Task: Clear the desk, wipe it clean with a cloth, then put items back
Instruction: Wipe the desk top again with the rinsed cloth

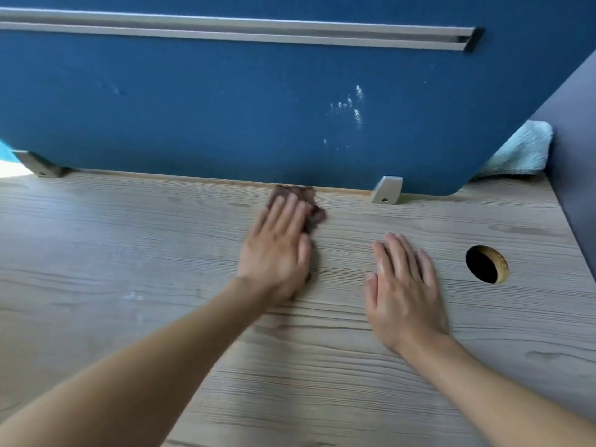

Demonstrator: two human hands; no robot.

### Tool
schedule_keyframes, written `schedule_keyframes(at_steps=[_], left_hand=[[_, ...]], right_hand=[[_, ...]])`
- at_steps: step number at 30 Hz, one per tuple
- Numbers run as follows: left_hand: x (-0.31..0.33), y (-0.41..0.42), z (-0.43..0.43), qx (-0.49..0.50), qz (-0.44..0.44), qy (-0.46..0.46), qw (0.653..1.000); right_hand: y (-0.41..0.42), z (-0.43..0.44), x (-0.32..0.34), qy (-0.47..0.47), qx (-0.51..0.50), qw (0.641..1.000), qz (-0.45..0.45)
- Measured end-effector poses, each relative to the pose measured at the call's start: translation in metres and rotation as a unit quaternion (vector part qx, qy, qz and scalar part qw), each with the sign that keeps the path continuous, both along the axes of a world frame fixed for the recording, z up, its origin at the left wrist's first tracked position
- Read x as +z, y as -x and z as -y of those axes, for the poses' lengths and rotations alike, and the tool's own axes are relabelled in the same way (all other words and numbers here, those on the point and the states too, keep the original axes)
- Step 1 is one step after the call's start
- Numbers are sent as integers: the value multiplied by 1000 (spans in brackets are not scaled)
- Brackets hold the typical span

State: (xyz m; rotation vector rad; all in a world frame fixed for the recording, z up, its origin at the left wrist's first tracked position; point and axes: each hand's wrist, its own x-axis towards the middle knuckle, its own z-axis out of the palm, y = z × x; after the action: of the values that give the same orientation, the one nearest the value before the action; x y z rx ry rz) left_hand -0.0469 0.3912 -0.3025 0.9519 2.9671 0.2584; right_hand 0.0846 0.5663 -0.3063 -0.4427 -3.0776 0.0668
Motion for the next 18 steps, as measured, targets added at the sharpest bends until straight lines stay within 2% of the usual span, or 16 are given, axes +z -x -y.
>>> schedule_keyframes(at_steps=[3, 5, 7, 9, 11, 12, 14, 18], left_hand=[[4, -67, 31, -158, 15, -4, 987], [4, -62, 48, -216, 36, -3, 976], [-1, -30, 47, -157, 21, 2, 987], [-1, 12, 34, -22, 20, -1, 1000], [-3, 38, 24, 83, 30, 3, 996], [-5, 40, 21, 95, 25, 0, 995], [-4, 24, 23, 55, 9, -2, 998], [0, -46, 47, -137, 7, -4, 991]], right_hand=[[1, 1, 4, -9, -4, 1000, -5], [3, 9, 10, -7, 1, 1000, -14], [6, 27, 11, 9, 37, 999, -27], [6, 47, 8, 22, 80, 996, -15], [7, 56, 2, 18, 92, 996, -1], [7, 57, 1, 16, 90, 996, 4], [7, 54, 0, 13, 87, 996, 16], [8, 54, 3, 11, 94, 995, 21]])
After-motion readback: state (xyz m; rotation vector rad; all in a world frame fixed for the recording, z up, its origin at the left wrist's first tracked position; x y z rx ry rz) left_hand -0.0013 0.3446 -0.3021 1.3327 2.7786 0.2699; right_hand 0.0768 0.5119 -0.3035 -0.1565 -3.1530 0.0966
